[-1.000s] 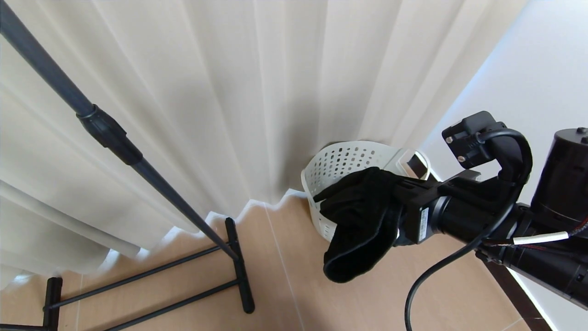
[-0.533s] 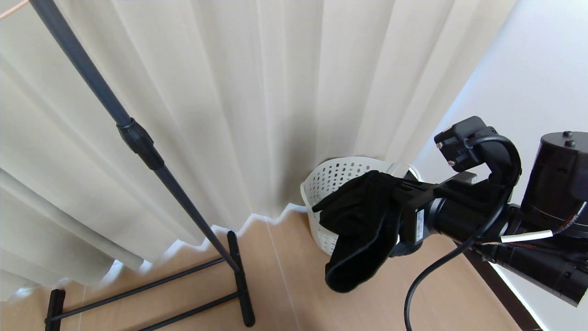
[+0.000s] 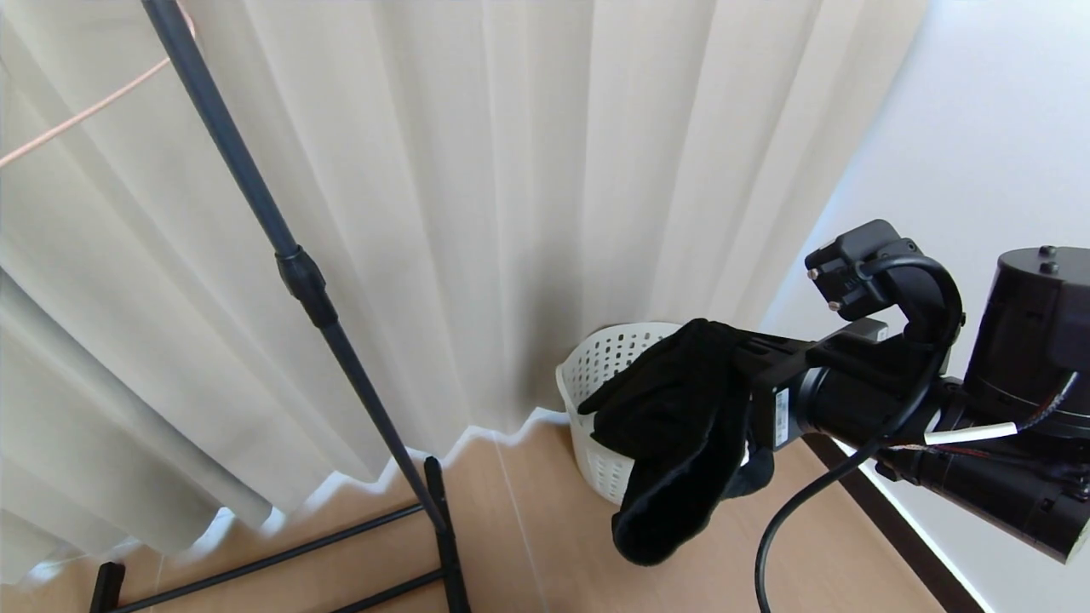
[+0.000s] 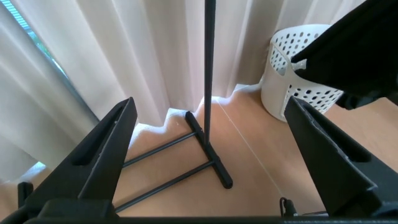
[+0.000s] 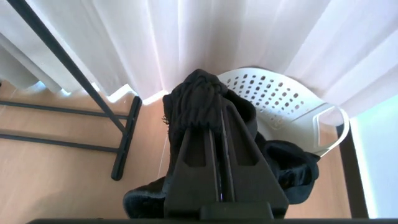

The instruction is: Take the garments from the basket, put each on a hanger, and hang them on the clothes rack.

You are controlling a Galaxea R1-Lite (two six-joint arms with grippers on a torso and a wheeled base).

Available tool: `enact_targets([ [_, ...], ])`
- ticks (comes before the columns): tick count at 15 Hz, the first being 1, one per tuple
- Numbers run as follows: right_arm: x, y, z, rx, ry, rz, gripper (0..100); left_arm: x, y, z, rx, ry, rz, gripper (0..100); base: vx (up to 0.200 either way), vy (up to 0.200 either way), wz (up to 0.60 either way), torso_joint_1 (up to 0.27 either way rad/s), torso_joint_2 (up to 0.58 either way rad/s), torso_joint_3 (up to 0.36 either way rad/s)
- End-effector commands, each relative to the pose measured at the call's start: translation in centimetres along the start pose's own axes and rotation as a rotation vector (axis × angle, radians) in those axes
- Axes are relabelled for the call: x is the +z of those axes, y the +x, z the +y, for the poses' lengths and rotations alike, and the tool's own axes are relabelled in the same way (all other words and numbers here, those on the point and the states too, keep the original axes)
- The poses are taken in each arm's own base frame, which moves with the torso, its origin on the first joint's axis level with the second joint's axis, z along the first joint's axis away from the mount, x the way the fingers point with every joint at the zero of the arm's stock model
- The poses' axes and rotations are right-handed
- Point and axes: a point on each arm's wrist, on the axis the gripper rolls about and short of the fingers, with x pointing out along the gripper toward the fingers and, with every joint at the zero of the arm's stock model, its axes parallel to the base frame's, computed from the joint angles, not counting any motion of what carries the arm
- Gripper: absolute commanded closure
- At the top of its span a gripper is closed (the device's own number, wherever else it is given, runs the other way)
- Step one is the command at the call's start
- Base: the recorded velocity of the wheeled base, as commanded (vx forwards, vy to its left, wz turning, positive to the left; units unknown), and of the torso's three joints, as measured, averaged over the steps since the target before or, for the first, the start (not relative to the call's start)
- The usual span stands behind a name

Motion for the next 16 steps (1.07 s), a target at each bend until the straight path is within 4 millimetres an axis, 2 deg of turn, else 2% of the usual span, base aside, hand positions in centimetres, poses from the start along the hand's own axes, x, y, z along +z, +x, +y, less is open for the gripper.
enact_targets([
  [1, -0.14, 0.07, 0.03, 0.000, -0.002, 0.006, 100, 0.00, 0.01, 0.00, 0.001, -0.001, 0.002, 0, 0.000, 0.000, 0.00, 0.017, 0.00, 0.207],
  [16, -0.62, 0.21, -0.36, -0.006, 0.001, 0.023, 100, 0.00, 0.01, 0.00, -0.003, -0.001, 0.001, 0, 0.000, 0.000, 0.00, 0.003, 0.00, 0.202],
])
